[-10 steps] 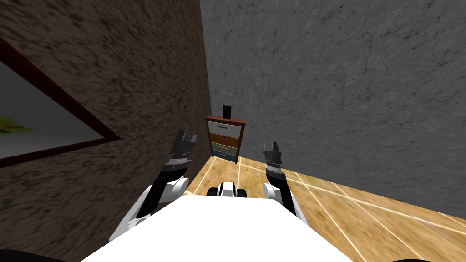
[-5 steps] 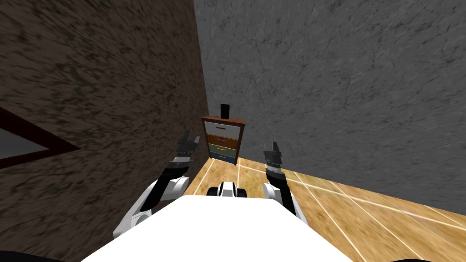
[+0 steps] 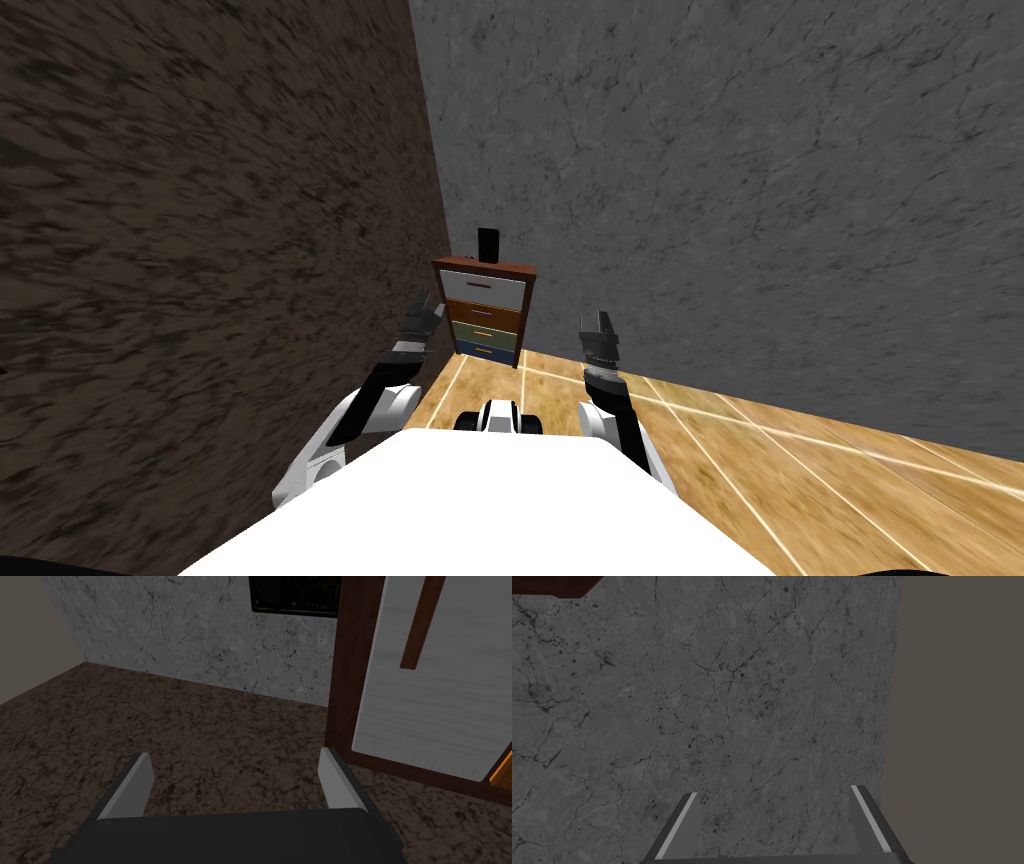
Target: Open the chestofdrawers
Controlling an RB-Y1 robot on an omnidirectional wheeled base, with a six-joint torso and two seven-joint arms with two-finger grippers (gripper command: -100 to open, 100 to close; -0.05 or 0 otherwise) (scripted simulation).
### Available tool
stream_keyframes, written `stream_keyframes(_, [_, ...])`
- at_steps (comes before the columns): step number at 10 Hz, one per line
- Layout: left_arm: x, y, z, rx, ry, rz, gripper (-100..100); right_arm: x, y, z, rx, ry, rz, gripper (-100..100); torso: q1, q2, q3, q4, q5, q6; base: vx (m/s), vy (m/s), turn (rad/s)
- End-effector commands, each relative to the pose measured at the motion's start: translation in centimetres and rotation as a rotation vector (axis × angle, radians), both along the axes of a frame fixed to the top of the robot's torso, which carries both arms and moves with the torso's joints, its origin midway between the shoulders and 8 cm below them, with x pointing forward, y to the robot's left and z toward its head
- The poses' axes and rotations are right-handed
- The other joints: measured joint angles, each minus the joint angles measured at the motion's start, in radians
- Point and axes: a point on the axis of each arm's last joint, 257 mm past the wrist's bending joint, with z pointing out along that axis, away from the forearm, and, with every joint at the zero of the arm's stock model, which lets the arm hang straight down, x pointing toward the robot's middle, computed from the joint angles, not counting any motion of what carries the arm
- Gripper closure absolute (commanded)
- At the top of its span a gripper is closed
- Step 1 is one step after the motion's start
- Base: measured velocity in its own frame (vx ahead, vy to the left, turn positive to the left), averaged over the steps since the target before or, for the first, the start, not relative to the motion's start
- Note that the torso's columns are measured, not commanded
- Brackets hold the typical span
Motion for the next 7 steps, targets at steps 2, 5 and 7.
stream_keyframes(2, [1.7, -0.2, -2.0, -0.029, 0.077, -0.006, -100, 0.0, 0.0, 0.0, 0.0, 0.0, 0.0, 0, 0.001, 0.001, 0.0, 0.0, 0.0, 0.0, 0.11, 0.024, -0.071])
stream_keyframes(5, [2.8, -0.4, -3.6, -0.038, 0.133, -0.014, -100, 0.0, 0.0, 0.0, 0.0, 0.0, 0.0, 0, -0.001, -0.001, -0.001, 0.0, 0.0, 0.0, 0.117, 0.005, -0.066])
stream_keyframes(7, [3.5, -0.7, -4.8, -0.034, 0.179, -0.023, -100, 0.0, 0.0, 0.0, 0.0, 0.0, 0.0, 0, 0.001, 0.0, 0.0, 0.0, 0.0, 0.0, 0.105, 0.022, -0.079])
